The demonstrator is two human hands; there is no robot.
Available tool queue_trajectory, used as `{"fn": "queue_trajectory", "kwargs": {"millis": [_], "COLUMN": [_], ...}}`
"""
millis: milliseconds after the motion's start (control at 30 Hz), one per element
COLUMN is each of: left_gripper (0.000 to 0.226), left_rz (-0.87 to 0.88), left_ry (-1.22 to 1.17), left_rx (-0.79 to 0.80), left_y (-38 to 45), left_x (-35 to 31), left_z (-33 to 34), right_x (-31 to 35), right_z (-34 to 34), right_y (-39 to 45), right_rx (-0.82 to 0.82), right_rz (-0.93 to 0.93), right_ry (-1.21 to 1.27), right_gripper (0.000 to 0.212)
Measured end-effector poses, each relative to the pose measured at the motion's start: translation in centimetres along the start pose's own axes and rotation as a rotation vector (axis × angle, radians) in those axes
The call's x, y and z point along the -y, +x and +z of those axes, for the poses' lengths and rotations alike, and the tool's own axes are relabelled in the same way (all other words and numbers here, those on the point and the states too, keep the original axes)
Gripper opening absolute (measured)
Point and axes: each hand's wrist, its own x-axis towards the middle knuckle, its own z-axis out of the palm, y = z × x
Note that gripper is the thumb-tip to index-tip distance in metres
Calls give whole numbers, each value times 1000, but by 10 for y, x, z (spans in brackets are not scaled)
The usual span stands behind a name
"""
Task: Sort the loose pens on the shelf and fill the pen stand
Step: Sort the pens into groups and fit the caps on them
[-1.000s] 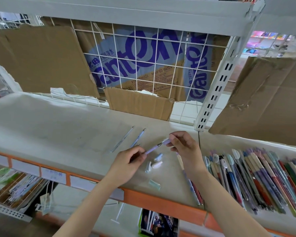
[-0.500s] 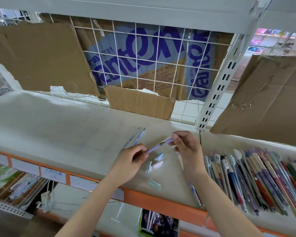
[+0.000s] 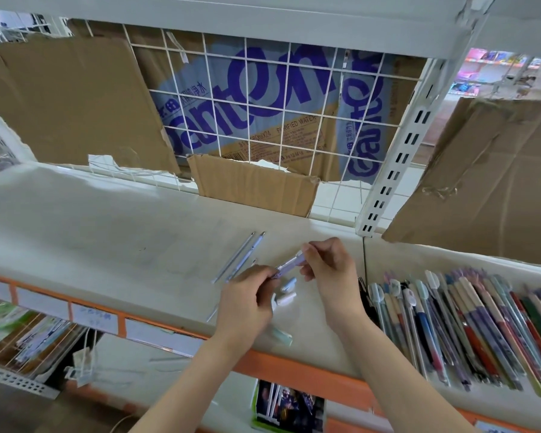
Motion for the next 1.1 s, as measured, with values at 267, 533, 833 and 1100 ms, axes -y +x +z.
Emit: {"fn": "queue_trajectory", "kwargs": {"millis": [267, 533, 833, 1100], "left_gripper": [14, 7, 7, 33], "left_rz": [-115, -172, -168, -381], "left_ry": [-92, 129, 224, 388], "left_rx": [191, 158, 149, 202], "left_y": [18, 14, 25, 39], "left_x": [3, 33, 36, 50], "left_z": [-12, -25, -10, -12], "right_x": [4, -26, -21, -10], "right_z": [-22, -47, -15, -24], "right_y": [24, 13, -28, -15], "right_rx": [21, 380, 816, 579], "right_rz": [-202, -241, -297, -128], "right_ry": [-431, -1344, -1177, -743], "right_gripper": [20, 24, 24, 23]}}
